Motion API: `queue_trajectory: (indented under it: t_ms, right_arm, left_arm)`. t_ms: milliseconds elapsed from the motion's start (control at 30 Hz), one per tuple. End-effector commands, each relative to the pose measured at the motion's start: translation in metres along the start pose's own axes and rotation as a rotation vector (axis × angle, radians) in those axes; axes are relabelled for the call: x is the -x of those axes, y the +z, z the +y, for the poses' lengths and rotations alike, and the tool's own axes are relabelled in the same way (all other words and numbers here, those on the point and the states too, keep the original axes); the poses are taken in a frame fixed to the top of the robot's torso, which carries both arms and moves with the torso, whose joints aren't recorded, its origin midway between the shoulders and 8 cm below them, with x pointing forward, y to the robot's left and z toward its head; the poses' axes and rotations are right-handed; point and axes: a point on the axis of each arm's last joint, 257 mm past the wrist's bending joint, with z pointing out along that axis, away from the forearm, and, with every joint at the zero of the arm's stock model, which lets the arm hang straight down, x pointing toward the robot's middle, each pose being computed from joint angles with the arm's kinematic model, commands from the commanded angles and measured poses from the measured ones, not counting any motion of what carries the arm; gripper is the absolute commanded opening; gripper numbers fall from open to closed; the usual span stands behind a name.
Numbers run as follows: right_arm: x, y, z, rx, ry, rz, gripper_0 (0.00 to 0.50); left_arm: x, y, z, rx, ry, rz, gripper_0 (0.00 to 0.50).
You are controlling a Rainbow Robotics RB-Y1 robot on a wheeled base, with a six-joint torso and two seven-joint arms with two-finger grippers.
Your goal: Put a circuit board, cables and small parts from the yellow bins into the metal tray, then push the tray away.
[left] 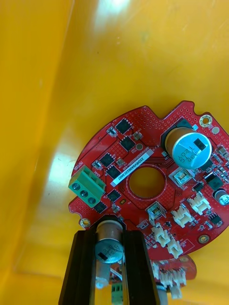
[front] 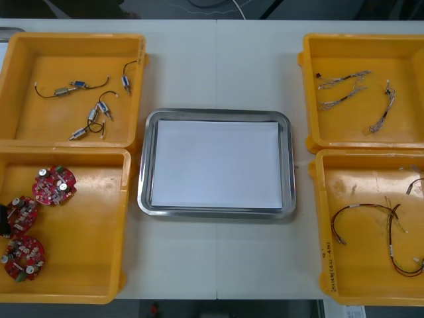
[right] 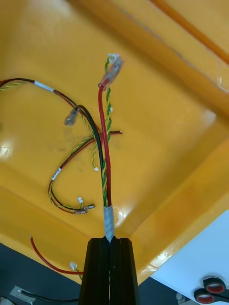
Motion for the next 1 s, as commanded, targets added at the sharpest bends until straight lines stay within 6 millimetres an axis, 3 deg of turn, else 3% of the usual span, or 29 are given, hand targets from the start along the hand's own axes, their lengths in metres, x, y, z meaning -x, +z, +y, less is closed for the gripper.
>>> queue_trajectory:
  t_ms: [33, 133, 333, 567, 833, 1000]
  right_arm:
    - [0.026, -0.029, -0.002, -0.056, -0.076, -0.039, 0.0]
    - [0.029, -0.033, 0.006, -0.055, -0.107, -0.025, 0.0]
    - [0.063, -0.047, 0.017, -0.081, -0.158, -0.106, 0.0]
    - [0.077, -0.056, 0.029, -0.156, -0.219, -0.137, 0.0]
    - [0.088, -0.06, 0.047, -0.188, -0.269, -0.166, 0.0]
    - [0.086, -0.054, 0.05, -0.179, -0.271, -0.151, 0.0]
  left_arm:
    - [0.03, -0.033, -0.005, 0.006, 0.02, -0.063, 0.0]
    - [0.032, -0.042, -0.006, 0.012, 0.025, -0.059, 0.0]
    - [0.033, -0.068, -0.01, 0.032, 0.047, -0.047, 0.0]
    - [0.035, -0.092, -0.02, 0.045, 0.086, -0.051, 0.0]
    - [0.038, -0.119, -0.049, 0.063, 0.196, -0.061, 0.0]
    - [0.036, -0.125, -0.075, 0.059, 0.281, -0.065, 0.0]
